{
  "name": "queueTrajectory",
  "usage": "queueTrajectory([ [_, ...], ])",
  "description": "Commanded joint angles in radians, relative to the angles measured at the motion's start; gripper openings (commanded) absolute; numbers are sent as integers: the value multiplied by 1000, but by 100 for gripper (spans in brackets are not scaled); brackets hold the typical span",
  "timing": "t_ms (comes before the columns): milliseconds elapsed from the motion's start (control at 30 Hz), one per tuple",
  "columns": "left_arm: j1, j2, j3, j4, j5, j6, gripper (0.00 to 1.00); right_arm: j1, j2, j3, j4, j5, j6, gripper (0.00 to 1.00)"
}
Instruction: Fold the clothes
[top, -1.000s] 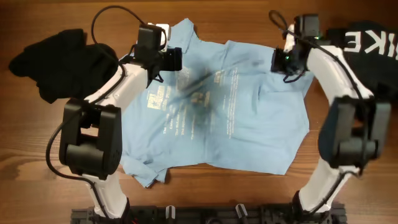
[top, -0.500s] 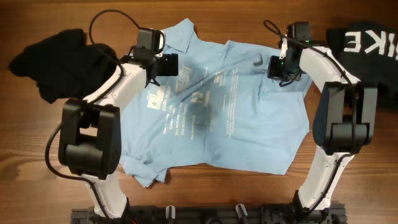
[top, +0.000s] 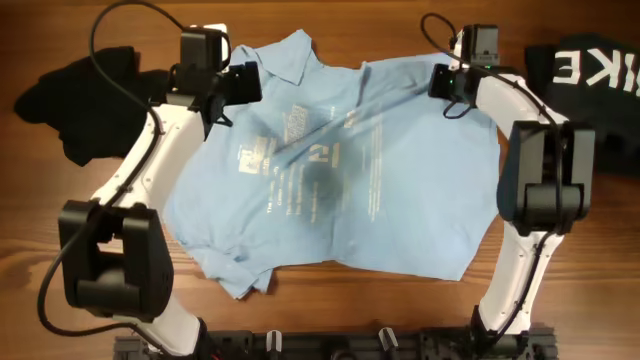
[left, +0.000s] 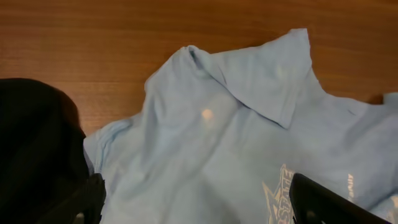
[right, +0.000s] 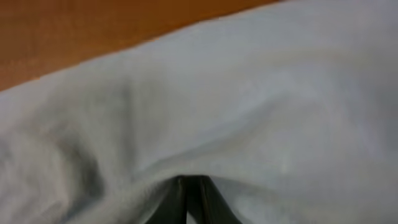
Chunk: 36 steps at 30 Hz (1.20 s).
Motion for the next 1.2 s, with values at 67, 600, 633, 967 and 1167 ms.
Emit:
queueTrajectory([
  [67,3,-26,18,-20,-10,-29,94,-17,169,-44,124,93,-17,10],
  [600,72,-57,34,-189,-10,-165,100,-43,-1,442,-565,58,-13,100],
  [633,94,-69,42,-228,9,-167,100,-43,-30,454,-591,42,-11,100],
  [967,195,-249,61,-587,178,-160,97,-42,-382,460,-932,-219,63,100],
  [1167,200,-420,54,-822,175,-270,98,-42,-591,416,-1255,28,320,99],
])
